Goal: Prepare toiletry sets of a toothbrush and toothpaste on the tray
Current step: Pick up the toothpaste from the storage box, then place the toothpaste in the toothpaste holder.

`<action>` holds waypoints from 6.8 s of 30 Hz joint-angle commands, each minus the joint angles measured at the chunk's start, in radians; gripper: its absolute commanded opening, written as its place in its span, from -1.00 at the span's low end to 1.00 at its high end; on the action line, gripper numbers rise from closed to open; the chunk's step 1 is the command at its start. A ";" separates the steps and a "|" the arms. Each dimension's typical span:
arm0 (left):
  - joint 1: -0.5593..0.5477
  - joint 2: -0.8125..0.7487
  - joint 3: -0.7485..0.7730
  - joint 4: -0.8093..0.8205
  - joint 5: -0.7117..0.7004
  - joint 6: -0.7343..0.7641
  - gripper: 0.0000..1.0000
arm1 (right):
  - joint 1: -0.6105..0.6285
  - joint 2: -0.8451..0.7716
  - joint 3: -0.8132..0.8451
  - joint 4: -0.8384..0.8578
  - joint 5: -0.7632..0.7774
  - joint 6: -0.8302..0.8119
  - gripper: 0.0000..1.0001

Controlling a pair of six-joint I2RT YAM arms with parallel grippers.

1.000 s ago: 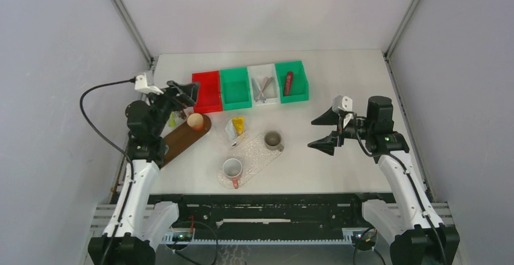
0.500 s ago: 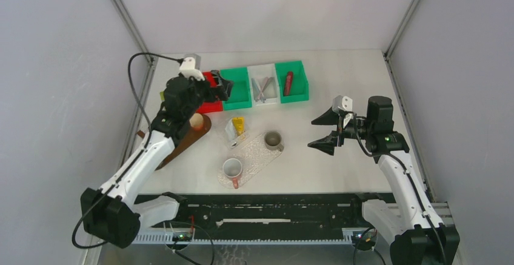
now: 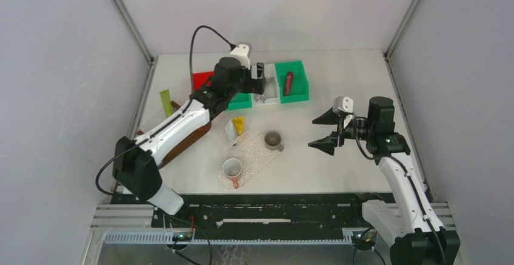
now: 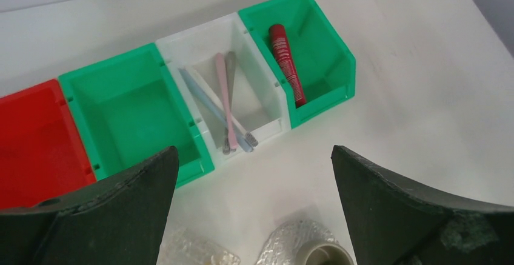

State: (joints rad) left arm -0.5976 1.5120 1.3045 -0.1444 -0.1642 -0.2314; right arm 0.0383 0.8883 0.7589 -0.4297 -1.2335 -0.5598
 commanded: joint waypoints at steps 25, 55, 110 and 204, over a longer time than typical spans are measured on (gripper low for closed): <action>-0.058 0.811 0.866 -0.108 0.110 0.000 0.48 | -0.029 -0.011 0.010 0.051 0.114 0.046 0.77; -0.021 1.069 1.070 -0.350 0.156 -0.313 0.44 | -0.031 -0.016 0.016 0.050 0.138 0.050 0.78; -0.018 1.016 1.033 -0.594 -0.076 -0.030 0.03 | -0.024 -0.008 0.017 0.041 0.141 0.046 0.78; -0.341 0.093 0.312 -0.713 0.651 0.154 -0.82 | 0.342 0.080 -0.024 -0.288 0.158 -0.647 -0.95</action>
State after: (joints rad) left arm -0.9421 1.6936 1.5993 -1.0008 0.4999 -0.0536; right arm 0.3946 0.9913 0.6987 -0.6769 -1.0065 -1.1873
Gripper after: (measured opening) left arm 0.054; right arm 0.393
